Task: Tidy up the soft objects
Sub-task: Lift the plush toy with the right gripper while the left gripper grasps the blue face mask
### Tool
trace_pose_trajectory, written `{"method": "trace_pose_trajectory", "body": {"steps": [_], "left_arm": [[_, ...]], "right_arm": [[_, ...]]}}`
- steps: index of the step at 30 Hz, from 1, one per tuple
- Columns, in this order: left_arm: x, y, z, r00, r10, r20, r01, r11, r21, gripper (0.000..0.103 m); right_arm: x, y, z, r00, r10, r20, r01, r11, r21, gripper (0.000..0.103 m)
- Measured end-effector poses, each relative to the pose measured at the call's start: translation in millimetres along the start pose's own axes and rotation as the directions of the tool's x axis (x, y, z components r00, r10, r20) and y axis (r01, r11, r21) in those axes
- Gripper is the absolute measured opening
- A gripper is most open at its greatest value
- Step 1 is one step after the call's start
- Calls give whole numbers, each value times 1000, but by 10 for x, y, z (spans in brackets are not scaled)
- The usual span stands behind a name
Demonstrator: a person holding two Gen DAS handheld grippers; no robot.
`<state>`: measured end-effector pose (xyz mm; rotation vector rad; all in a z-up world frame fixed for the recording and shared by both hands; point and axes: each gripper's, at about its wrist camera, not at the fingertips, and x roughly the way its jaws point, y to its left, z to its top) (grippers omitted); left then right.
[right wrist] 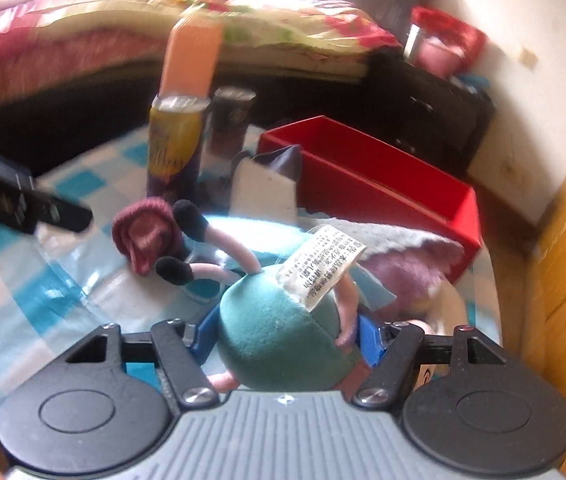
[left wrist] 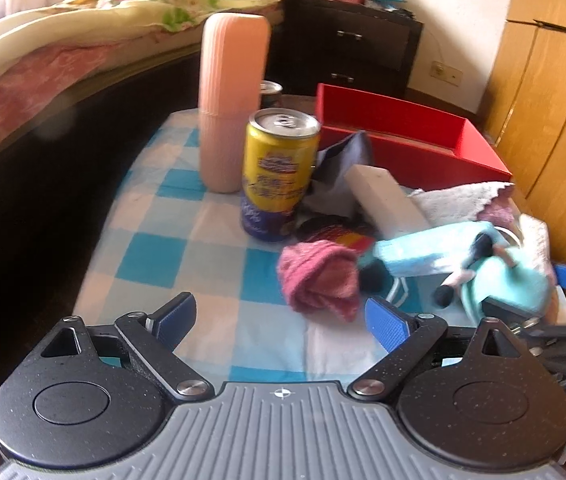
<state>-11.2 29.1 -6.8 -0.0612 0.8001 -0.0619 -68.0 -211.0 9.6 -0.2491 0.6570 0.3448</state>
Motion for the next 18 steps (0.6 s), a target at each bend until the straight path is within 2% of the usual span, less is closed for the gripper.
{"method": "trace_pose_trajectory", "body": {"steps": [3, 7, 11, 14, 16, 18], "left_arm": [[28, -101, 16, 1000, -12, 7, 12, 1000, 26, 89], [50, -277, 59, 998, -64, 25, 62, 996, 71, 89], [77, -534, 80, 993, -114, 44, 106, 982, 157, 89], [124, -649, 85, 985, -168, 32, 160, 972, 171, 89], [162, -669, 92, 981, -194, 26, 187, 969, 163, 86], [149, -703, 75, 969, -243, 43, 232, 957, 176, 81]], "right_arm": [[-171, -198, 54, 998, 52, 22, -54, 993, 103, 46], [-326, -449, 82, 994, 105, 35, -110, 970, 217, 46], [-452, -678, 49, 988, 152, 37, -156, 939, 307, 46], [-573, -825, 46, 987, 147, 64, -160, 929, 335, 46], [-628, -942, 32, 981, 171, 87, -192, 903, 383, 46], [-675, -1040, 17, 978, 176, 110, -206, 883, 422, 46]]}}
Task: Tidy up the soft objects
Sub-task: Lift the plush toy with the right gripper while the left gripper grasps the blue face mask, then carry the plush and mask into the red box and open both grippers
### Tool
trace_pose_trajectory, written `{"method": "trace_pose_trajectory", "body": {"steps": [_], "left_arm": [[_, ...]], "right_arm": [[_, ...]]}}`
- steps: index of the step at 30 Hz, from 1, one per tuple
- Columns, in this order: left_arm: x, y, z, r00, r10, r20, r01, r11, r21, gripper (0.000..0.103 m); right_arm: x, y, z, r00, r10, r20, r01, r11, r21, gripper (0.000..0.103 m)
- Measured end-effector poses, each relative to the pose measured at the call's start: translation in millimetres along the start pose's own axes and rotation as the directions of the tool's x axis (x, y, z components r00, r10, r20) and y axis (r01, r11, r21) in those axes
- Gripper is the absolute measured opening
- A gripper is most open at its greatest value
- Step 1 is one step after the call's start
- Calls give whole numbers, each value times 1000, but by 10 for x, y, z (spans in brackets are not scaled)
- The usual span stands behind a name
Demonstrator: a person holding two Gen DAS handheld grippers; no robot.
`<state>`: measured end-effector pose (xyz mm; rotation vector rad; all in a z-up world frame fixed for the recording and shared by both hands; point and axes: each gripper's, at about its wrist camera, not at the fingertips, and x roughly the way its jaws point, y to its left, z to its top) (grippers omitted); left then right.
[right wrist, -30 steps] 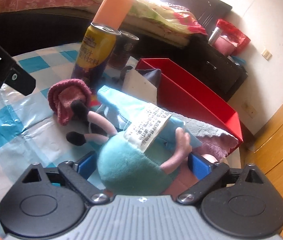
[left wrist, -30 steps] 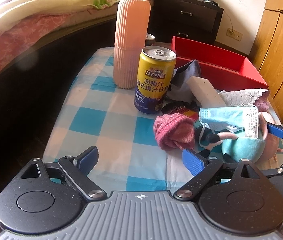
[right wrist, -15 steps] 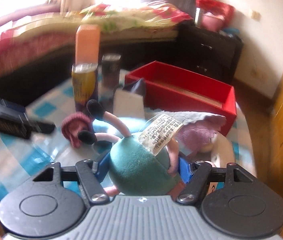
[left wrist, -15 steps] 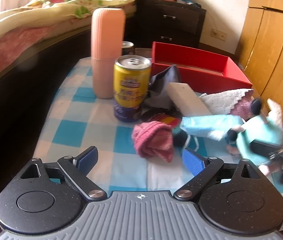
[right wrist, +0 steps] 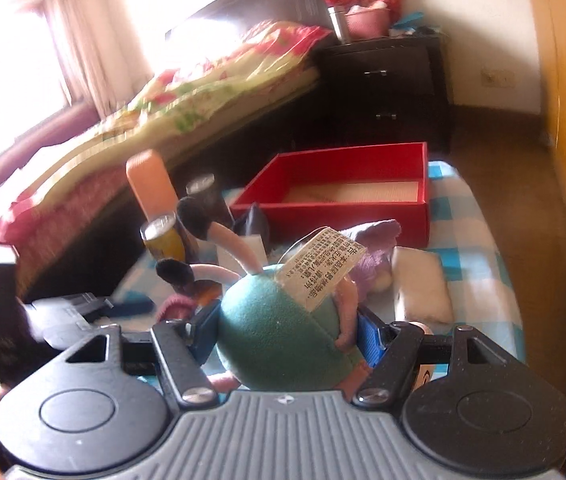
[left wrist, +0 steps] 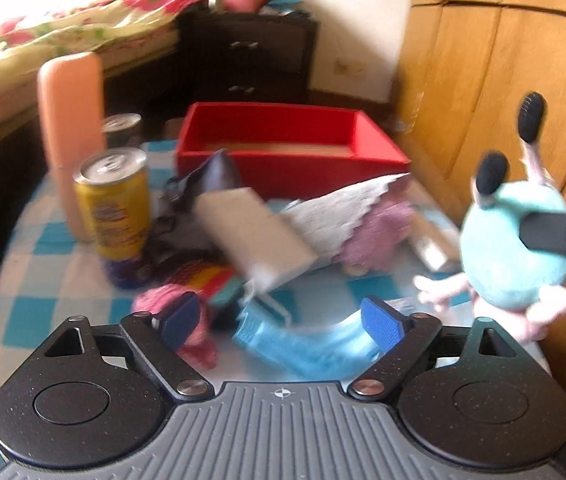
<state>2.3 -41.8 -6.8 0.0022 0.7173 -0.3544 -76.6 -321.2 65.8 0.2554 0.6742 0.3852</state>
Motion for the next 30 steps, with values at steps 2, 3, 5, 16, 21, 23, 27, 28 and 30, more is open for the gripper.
{"method": "trace_pose_trajectory", "body": {"steps": [2, 3, 5, 16, 21, 23, 27, 28, 30], "left_arm": [[8, -121, -5, 998, -67, -6, 67, 997, 48, 75], [22, -194, -15, 996, -91, -16, 92, 992, 80, 75], [98, -371, -48, 996, -82, -38, 87, 983, 162, 74], [650, -671, -237, 973, 25, -228, 62, 928, 367, 37], [688, -657, -263, 966, 43, -255, 64, 917, 393, 31], [711, -664, -265, 964, 37, -264, 70, 920, 385, 25], [689, -649, -238, 956, 37, -290, 72, 932, 356, 4], [678, -631, -236, 955, 40, -295, 67, 937, 344, 4], [664, -555, -219, 951, 20, -308, 74, 954, 291, 2]], "right_arm": [[-53, -36, 16, 1000, -8, 20, 8, 1000, 8, 46], [-74, -49, 26, 1000, -12, 29, 11, 1000, 10, 46], [-106, -82, 42, 999, -14, 36, 13, 1000, 23, 46], [-213, -247, 83, 999, -13, 47, 10, 998, 60, 47], [-228, -281, 76, 999, 1, 44, -5, 997, 71, 47], [-228, -285, 77, 999, 0, 43, -3, 998, 70, 47], [-204, -262, 81, 999, 2, 34, -4, 998, 61, 47], [-202, -254, 85, 999, 3, 34, -5, 998, 57, 47], [-194, -234, 95, 999, 5, 35, -6, 999, 52, 47]]}}
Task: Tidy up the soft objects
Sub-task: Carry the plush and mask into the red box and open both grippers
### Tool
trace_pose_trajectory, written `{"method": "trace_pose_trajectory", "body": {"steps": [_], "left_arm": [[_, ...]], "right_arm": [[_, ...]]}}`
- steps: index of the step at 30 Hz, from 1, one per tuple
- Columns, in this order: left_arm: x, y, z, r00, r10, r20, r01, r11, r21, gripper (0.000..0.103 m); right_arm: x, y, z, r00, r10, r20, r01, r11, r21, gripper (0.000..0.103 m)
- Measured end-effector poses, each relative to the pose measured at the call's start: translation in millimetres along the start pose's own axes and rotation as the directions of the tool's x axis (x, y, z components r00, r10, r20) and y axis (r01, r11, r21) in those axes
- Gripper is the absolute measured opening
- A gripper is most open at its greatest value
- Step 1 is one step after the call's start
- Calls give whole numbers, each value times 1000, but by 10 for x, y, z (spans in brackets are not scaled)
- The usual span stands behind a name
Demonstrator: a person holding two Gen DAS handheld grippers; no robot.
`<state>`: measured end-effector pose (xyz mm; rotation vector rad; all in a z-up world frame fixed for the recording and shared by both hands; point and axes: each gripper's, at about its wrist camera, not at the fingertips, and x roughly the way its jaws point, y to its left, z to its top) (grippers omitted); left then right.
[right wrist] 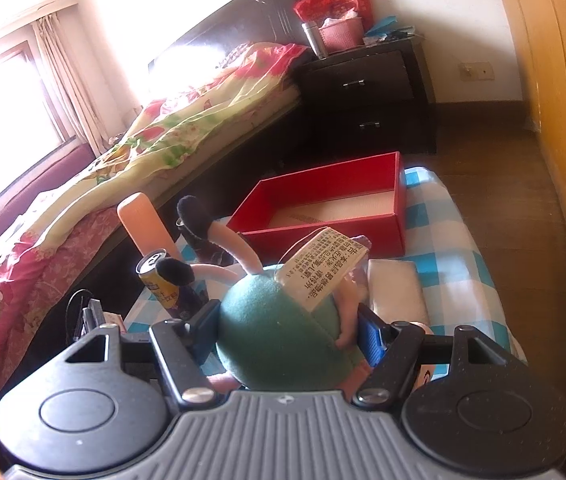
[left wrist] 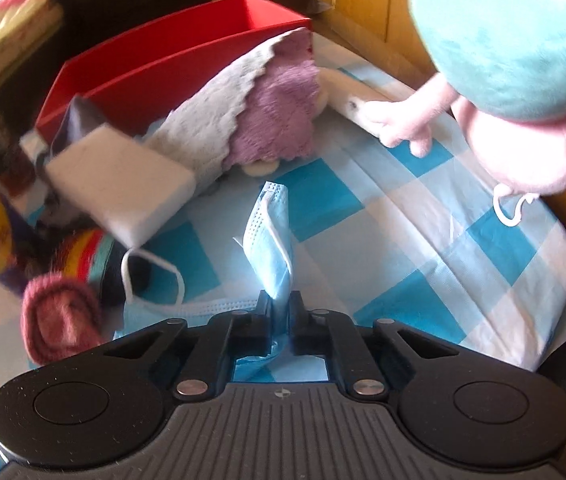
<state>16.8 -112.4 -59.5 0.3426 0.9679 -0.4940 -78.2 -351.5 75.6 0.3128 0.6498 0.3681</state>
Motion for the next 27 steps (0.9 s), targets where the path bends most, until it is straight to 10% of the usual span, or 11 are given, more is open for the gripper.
{"method": "trace_pose_trajectory", "body": {"steps": [27], "left_arm": [[-900, 427, 554, 941, 105, 323, -26, 970, -240, 2]], "right_arm": [[427, 451, 324, 991, -56, 120, 66, 994, -84, 47]]}}
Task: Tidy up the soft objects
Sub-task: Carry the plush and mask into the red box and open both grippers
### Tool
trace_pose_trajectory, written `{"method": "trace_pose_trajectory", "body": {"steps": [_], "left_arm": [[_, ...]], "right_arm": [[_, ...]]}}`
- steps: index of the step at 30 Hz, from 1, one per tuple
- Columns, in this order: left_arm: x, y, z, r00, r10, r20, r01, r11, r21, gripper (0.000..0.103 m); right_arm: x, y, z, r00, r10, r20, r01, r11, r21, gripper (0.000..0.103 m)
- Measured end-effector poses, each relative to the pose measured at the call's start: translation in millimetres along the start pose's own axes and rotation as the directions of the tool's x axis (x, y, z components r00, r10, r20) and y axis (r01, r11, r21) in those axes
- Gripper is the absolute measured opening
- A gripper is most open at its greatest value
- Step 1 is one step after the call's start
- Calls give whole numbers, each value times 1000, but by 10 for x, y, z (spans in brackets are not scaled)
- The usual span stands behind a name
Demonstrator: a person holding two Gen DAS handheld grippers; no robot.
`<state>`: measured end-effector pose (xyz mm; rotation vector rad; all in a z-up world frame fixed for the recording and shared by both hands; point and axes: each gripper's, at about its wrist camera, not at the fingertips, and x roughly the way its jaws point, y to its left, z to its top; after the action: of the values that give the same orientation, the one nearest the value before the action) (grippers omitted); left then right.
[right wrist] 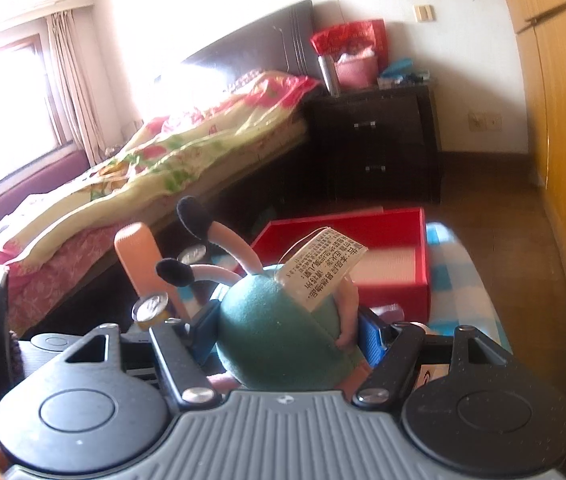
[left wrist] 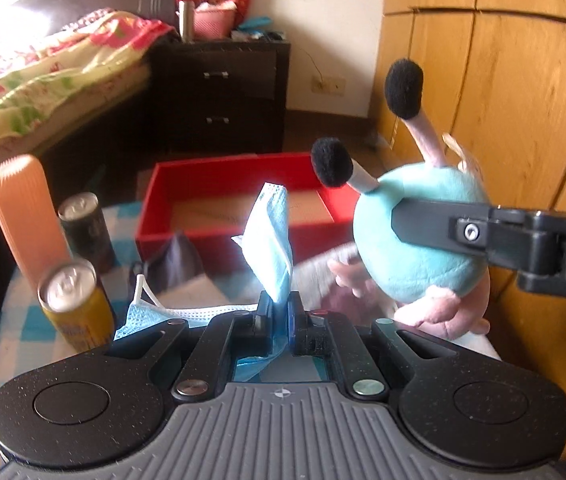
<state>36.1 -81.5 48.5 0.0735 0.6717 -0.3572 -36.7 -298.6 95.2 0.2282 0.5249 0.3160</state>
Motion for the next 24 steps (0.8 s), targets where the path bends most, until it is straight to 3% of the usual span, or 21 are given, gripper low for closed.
{"method": "trace_pose_trajectory", "body": {"steps": [7, 24], "left_arm": [[244, 89, 175, 1000, 12, 9, -12, 1000, -25, 2], [815, 309, 606, 997, 66, 42, -65, 998, -25, 2]], "right_arm": [[312, -69, 211, 999, -21, 34, 22, 1000, -11, 47], [1028, -267, 522, 997, -69, 25, 70, 997, -32, 47]]}}
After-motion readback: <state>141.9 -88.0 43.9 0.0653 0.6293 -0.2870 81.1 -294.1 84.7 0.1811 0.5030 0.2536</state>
